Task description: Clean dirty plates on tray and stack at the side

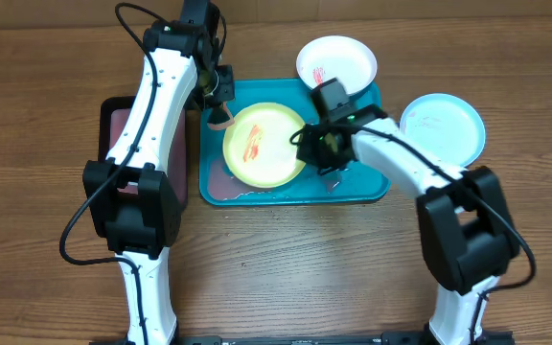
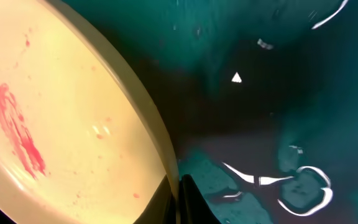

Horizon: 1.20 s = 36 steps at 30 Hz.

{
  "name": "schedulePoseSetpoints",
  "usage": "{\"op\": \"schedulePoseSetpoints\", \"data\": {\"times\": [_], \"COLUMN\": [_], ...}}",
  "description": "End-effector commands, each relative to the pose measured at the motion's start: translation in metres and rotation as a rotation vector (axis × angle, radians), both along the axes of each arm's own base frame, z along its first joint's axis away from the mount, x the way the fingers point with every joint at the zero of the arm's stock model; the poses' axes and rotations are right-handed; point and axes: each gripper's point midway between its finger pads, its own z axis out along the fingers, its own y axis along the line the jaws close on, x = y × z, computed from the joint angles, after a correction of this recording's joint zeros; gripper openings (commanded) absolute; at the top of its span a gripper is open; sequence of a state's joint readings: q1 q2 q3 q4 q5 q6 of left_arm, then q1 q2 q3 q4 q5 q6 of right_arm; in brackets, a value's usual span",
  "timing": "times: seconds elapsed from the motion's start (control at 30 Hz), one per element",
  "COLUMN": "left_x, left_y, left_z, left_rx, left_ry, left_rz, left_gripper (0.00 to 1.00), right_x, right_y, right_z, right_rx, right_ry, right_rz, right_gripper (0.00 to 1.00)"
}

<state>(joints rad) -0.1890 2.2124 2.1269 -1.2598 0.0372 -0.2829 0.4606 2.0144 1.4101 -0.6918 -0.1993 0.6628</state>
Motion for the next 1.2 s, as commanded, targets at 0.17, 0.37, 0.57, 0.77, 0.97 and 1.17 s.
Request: {"op": "schedulePoseSetpoints", "data": {"times": [0.17,0.37,0.57,0.77,0.97,1.17], "left_x": [-0.001,0.0,0.0,0.0,0.0,0.0], "left_y": [0.0,0.0,0.0,0.0,0.0,0.0], "left_z": [0.004,0.004,0.004,0.004,0.004,0.004], "left_rx": [-0.017,-0.018,-0.018,-0.018,-0.018,-0.018], "left_ry": [-0.003,-0.006,-0.006,-0.006,-0.005,-0.006], "left_rz": [0.011,0.01,0.01,0.01,0.01,0.01], "left_gripper": [0.04,0.04,0.04,0.04,0.04,0.04], "right_x": [0.009,0.049,0.107,0.138,0.154,0.16], "right_y": [0.0,-0.024,-0.071,-0.08,-0.088,-0.089], "right_z": [0.005,0.037,0.051,0.041,0.037,0.025], "right_rx": [-0.005,0.009,0.023,0.057,0.024,0.016], "right_ry": [-0.017,-0.099,-0.225,-0.296,-0.36,-0.366], "right_rz": [0.034,-0.014,-0.265,-0.328,-0.383,-0.392], "right_gripper": [0.35,0.37,0.41,0.47,0.56,0.57]}}
